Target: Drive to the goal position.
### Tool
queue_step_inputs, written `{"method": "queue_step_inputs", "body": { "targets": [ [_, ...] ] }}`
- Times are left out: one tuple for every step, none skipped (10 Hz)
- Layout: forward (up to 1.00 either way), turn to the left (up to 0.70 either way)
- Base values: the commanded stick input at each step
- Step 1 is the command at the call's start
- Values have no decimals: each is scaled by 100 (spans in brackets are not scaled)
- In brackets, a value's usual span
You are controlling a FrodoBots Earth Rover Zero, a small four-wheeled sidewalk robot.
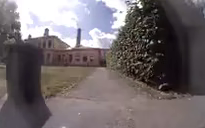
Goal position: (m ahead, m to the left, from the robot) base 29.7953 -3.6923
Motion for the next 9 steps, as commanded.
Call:
{"method": "queue_step_inputs", "body": {
  "targets": [
    [85,0],
    [85,0],
    [85,0],
    [85,0],
    [85,0],
    [85,0],
    [85,0],
    [85,0],
    [85,0]
  ]
}}
